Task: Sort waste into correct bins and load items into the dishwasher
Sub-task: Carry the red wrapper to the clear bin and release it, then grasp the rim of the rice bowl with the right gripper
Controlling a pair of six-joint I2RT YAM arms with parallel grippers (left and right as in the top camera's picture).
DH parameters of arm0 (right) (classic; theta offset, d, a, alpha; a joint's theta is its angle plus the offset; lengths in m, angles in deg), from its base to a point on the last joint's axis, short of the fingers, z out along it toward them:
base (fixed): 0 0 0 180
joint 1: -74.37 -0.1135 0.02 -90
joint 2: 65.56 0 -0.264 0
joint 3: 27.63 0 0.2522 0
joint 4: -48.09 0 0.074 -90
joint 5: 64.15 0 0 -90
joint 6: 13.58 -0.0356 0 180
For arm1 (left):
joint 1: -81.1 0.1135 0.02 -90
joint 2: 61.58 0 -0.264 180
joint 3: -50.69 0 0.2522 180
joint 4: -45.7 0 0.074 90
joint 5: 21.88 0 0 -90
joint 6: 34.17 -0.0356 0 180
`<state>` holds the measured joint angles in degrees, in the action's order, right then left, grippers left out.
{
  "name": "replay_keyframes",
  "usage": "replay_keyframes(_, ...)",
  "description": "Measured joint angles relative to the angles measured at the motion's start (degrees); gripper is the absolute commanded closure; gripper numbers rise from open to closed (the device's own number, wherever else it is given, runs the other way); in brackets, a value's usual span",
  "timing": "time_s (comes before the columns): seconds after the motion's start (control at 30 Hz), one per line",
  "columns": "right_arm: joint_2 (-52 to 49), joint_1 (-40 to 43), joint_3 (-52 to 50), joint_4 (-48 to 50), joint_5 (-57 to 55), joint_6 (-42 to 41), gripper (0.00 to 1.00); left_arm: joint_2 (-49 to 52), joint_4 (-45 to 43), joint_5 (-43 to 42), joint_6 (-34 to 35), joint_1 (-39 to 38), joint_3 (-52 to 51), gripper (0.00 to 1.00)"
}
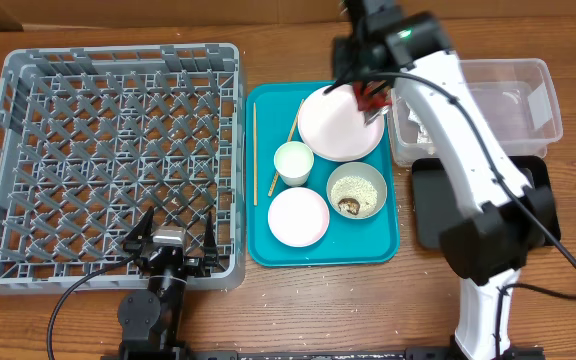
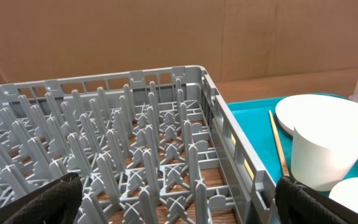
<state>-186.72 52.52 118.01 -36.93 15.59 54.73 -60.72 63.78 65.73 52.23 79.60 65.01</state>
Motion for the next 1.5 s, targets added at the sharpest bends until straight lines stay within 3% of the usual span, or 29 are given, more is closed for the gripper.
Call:
replay_keyframes(0.13, 1.6, 4.6, 0.7, -5.0, -9.7, -11.4, 0.96, 0.0, 0.0, 0.0, 0.0, 0.0, 0.0, 0.00)
replay_keyframes(0.3, 1.5, 14.0, -6.0, -2.3, -13.6, -20.0, 0.96, 0.0, 0.0, 0.0, 0.0, 0.0, 0.0, 0.00)
replay_keyframes(0.43, 1.2, 21.0, -14.1, 2.7, -9.7, -22.6, 0.95, 0.0, 0.0, 0.0, 0.0, 0.0, 0.0, 0.00)
replay_keyframes(0.7, 0.3, 28.1, -27.1, 9.5, 2.0, -24.8, 0.75, 0.0, 0.0, 0.0, 0.0, 0.0, 0.0, 0.00)
replay_keyframes(0.9, 0.3, 28.1, -27.4, 10.4, 5.4, -24.5, 0.74, 0.0, 0.0, 0.0, 0.0, 0.0, 0.0, 0.00)
replay_keyframes(1.03, 0.3, 28.1, -26.8, 9.6, 9.1, -20.9, 0.61, 0.0, 0.0, 0.0, 0.0, 0.0, 0.0, 0.00)
replay_keyframes(1.17, 0.4, 28.1, -21.3, 2.7, 15.8, -12.9, 0.52, 0.0, 0.0, 0.0, 0.0, 0.0, 0.0, 0.00)
replay_keyframes(1.37, 5.8, 25.5, -13.6, -5.6, 20.1, -3.9, 0.29, 0.0, 0.0, 0.0, 0.0, 0.0, 0.0, 0.00)
replay_keyframes(1.5, 13.0, 19.4, -11.9, -9.9, 21.0, -0.9, 0.26, 0.0, 0.0, 0.0, 0.0, 0.0, 0.0, 0.00)
